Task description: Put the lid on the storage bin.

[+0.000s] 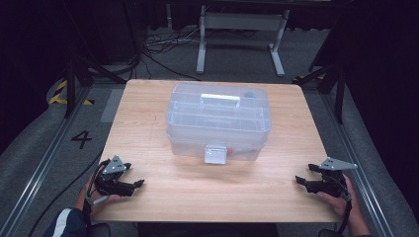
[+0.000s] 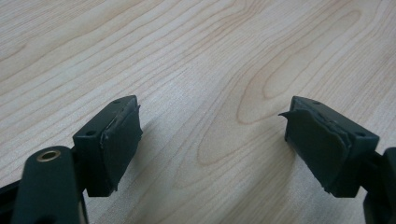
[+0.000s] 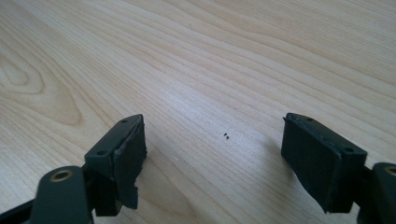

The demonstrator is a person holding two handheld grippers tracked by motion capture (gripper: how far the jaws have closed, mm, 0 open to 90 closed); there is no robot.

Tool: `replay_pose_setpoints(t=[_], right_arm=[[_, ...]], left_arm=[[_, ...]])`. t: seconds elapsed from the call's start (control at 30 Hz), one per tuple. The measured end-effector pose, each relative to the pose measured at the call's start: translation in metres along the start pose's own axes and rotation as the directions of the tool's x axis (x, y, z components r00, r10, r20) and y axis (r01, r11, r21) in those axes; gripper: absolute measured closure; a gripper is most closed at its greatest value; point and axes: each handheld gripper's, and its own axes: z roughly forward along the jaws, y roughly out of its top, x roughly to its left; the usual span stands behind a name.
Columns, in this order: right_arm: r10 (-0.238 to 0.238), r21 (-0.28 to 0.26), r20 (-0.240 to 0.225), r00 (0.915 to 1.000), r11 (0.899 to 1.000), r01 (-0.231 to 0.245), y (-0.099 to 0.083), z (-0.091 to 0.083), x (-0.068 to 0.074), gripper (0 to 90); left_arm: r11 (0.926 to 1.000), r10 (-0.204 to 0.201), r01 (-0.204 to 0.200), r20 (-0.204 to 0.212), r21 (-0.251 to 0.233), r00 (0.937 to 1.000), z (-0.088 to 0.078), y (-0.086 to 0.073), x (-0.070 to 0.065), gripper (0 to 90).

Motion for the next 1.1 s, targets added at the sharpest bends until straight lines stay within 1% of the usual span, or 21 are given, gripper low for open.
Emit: replay_pose_setpoints(t=[0.83,1.0,1.1], right_arm=[[0.001,-0.001,0.0,1.0,1.0,-0.001,0.0,0.0,-0.0001,22.5],[0.001,-0.001,0.0,1.0,1.0,-0.001,0.0,0.0,-0.0001,22.5],[0.001,-0.001,0.0,1.0,1.0,-0.001,0.0,0.0,-0.0001,22.5]], left_arm=[[1.0,-0.006,0.006,-0.004,0.0,1.0,0.0006,0.0006,0.0004,18.6],[1.0,0.002,-0.002,-0.009,0.002,1.0,0.0005,0.0009,0.0011,18.6],[1.0,-0.004,0.004,-0.009,0.001,1.0,0.0005,0.0008,0.0007,18.6]])
